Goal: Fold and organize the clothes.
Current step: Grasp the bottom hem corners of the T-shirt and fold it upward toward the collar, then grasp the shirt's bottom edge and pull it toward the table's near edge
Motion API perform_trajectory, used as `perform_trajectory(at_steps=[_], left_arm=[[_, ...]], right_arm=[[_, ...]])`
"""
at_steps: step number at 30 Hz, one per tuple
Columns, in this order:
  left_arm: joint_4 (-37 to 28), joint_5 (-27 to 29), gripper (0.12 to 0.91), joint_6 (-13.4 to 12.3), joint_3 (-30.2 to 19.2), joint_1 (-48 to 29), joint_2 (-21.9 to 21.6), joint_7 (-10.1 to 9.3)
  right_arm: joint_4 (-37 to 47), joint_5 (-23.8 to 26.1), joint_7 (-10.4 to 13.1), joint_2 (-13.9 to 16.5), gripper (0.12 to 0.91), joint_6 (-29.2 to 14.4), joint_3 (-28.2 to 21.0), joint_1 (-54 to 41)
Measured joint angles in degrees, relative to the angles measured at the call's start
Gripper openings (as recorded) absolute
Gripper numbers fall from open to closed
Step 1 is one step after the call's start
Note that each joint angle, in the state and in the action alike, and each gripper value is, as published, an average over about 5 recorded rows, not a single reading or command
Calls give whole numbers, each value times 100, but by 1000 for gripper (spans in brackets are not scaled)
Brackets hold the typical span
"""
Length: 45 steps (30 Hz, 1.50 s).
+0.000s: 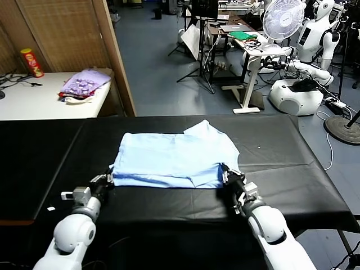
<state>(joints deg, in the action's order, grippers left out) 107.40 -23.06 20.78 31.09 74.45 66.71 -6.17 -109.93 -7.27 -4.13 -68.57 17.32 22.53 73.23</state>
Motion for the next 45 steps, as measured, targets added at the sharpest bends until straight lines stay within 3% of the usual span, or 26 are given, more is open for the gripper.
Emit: perform_trajectory(at_steps=[3,7,13,17,20,23,26,30,33,39,45], left_arm=[[49,-3,604,12,28,74,-17,10],[99,-33,766,13,68,222,-29,55],[133,-235,797,15,151,485,-28,132],[91,-335,797,16,209,587,-30,164],[62,-429,749,15,234,624,-34,175],[38,-515,611,10,242,636,-33,186],[1,-570,444,15,238,626,-28,193],[6,-582,219,50,225,637,-36,193],[81,-427,132,80,228,706,-87,190],[381,110,126,113,339,1052,-362,179],[931,246,126,119,541,1684,-690,180]], right_arm=[[-202,-49,108,-87,788,35,166,311],[-305,-288,257,-227,791,101,385,658],[-299,-548,349,-380,714,163,594,881],[-234,-580,338,-450,583,152,633,902],[-179,-594,328,-488,419,128,635,891],[-143,-606,325,-515,256,116,615,872],[-160,-639,352,-522,146,138,587,874],[-297,-698,526,-497,122,347,578,939],[-490,-739,686,-468,122,641,604,1049],[-977,-759,774,-453,122,936,663,1462],[-1407,-708,805,-553,122,1013,611,1938]])
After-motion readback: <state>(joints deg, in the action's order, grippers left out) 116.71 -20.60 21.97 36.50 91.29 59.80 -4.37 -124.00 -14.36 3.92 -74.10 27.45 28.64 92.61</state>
